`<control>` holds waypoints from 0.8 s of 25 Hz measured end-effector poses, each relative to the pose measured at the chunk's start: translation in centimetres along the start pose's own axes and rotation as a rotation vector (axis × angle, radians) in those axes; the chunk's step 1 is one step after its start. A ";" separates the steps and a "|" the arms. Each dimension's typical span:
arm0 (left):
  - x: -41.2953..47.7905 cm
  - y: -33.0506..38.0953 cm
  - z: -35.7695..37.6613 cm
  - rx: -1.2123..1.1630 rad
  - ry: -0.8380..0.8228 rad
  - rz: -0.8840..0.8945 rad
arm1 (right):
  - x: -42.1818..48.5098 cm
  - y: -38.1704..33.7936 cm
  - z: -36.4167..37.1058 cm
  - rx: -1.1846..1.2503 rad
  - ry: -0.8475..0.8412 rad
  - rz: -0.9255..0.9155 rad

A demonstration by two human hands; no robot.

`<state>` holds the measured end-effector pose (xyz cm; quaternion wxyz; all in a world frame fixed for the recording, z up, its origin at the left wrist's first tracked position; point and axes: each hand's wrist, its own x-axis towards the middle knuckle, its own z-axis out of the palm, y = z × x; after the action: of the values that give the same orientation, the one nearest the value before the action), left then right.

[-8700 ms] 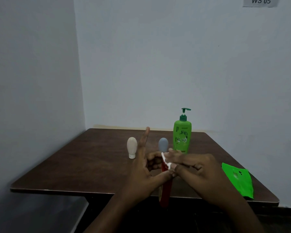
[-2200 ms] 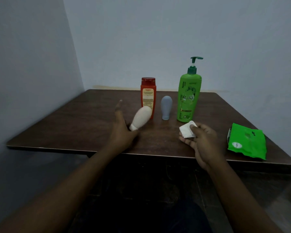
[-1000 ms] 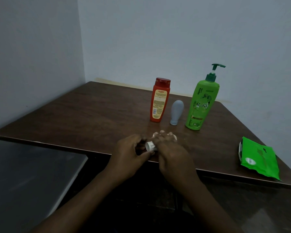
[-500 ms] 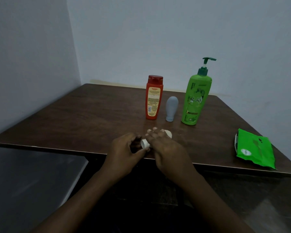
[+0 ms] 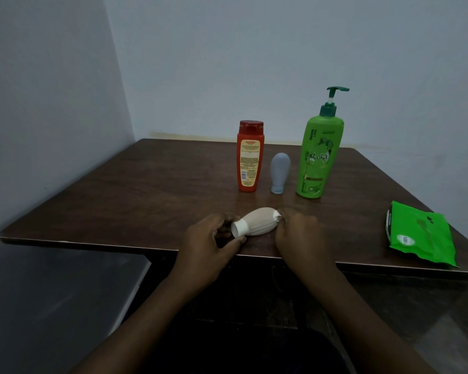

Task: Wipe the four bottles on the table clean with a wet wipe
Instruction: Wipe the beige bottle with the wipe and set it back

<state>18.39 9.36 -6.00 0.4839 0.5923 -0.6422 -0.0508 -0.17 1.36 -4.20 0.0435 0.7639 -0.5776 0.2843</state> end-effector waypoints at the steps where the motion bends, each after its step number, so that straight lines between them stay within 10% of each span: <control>1: 0.0 0.0 0.0 -0.004 -0.003 -0.002 | -0.1 -0.2 0.1 0.030 0.023 -0.035; 8: 0.1 0.3 0.1 -0.056 -0.010 -0.024 | -1.7 -1.9 -0.2 0.249 -0.084 -0.525; 20: 0.4 0.2 0.0 0.009 -0.015 -0.013 | -1.3 -2.4 -2.6 -0.146 -0.125 -0.148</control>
<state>18.30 9.10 -5.72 0.4762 0.5983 -0.6421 -0.0554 0.77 4.30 -2.06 0.0837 0.8154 -0.5405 0.1895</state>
